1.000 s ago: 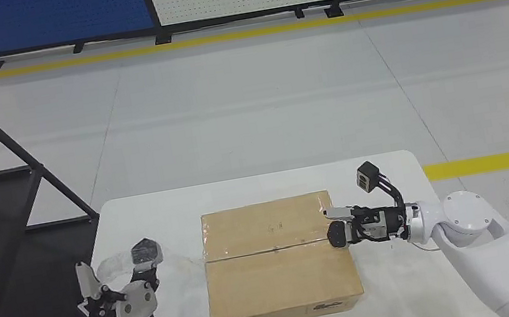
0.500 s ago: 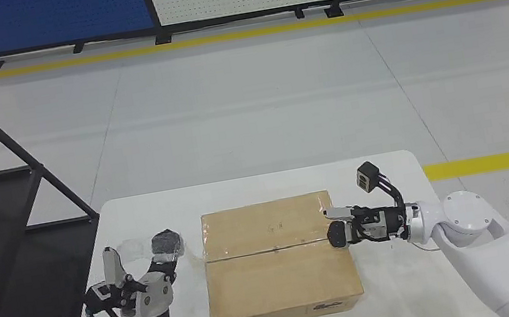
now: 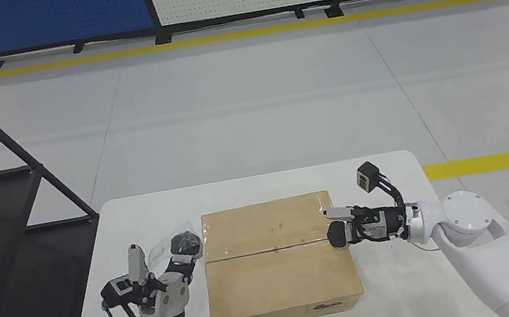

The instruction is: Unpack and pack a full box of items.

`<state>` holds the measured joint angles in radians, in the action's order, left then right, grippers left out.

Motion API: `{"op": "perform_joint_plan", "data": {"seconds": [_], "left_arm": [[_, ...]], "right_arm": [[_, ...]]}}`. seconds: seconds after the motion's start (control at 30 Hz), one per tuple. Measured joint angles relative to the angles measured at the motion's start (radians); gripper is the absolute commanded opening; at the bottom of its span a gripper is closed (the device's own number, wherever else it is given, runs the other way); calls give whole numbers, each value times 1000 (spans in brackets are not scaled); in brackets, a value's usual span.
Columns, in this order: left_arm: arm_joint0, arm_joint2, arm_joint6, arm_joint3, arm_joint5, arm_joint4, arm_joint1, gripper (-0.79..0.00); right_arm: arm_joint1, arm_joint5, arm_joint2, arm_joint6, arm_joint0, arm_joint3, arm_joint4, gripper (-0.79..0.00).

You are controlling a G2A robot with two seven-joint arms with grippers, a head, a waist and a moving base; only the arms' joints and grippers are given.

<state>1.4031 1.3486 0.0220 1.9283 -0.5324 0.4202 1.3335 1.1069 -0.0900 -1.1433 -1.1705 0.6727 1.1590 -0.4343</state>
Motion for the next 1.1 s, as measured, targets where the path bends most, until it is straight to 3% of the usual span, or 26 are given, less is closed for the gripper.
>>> {"op": "perform_joint_plan", "data": {"seconds": [0.5,1.1], "left_arm": [[-52,-20,30,-9,42,-39,11,0],[-22,78,35,-10,7,16,12,0]], "right_arm": [[0,0,0,0,0,0,0,0],[0,0,0,0,0,0,0,0]]}}
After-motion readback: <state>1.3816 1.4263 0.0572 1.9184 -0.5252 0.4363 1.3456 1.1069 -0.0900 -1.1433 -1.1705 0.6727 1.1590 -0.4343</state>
